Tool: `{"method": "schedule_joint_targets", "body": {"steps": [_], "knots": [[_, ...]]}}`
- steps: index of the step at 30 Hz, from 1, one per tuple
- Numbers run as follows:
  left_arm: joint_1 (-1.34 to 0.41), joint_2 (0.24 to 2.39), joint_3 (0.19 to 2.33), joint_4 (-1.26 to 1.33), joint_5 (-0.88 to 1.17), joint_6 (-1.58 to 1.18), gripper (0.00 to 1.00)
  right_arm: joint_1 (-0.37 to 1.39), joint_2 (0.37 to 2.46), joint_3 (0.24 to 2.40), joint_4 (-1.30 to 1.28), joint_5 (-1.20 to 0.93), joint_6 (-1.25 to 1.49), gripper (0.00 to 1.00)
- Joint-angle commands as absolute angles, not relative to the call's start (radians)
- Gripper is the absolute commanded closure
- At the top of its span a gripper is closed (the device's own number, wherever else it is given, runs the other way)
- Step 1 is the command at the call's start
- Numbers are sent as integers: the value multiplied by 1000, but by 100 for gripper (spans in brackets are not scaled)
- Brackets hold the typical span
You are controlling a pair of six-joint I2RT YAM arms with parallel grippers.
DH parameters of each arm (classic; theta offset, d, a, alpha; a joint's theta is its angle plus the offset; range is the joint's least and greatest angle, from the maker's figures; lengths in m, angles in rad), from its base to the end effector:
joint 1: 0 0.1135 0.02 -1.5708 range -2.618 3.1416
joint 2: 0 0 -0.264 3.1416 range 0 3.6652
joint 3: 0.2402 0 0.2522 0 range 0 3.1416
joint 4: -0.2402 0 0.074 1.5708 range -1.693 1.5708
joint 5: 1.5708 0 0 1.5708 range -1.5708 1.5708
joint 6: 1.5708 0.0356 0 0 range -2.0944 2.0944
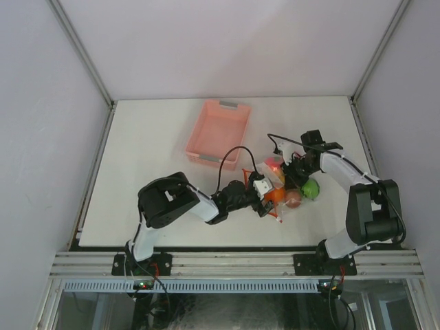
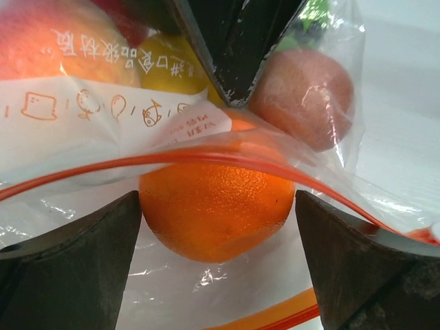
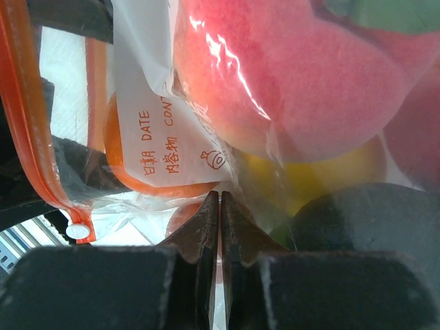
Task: Open the zip-top bag and remove the fake food
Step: Pick up the fake fruit from the zipper food storage bag.
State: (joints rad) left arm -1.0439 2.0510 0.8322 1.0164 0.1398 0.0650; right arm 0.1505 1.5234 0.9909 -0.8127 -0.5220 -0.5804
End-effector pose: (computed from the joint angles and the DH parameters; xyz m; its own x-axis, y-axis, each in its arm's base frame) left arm 0.1917 -0.3394 0.1164 -0.0408 0.1981 -0.9793 0.9292 0.3679 0.0357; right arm 0.2667 0.0584 0.2023 -0.6741 -0.5830 -0.4535 -0.7293 0.6226 0.2837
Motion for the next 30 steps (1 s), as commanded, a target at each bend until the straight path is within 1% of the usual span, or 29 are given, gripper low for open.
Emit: {"method": "schedule_joint_targets", "body": {"steps": [1, 5, 8, 10, 14, 15, 17, 26, 30], "knots": [[-1054, 2068, 845, 1067, 52, 90, 4, 161, 1535, 1029, -824, -522, -575, 98], [-1054, 2072, 856, 1067, 23, 81, 6, 164, 1544, 1031, -825, -523, -575, 98], [-1054, 2073, 860, 1066, 18, 66, 12, 164, 1545, 1032, -827, -521, -577, 98], [-1053, 2069, 857, 1067, 16, 56, 19, 164, 1543, 1034, -828, -522, -578, 98], [-1054, 2029, 827, 1079, 9, 30, 45, 160, 1536, 1038, -837, -530, -580, 98], [-1054, 2016, 813, 1090, 7, 22, 53, 158, 1533, 1040, -837, -532, -580, 98], [-1054, 1981, 779, 1103, 7, 5, 59, 152, 1529, 1042, -840, -537, -583, 98], [-1051, 1817, 649, 1105, 33, -126, 65, 129, 1499, 1048, -846, -565, -589, 97], [-1024, 1762, 627, 1056, 80, -230, 69, 125, 1493, 1049, -849, -575, -593, 97]]}}
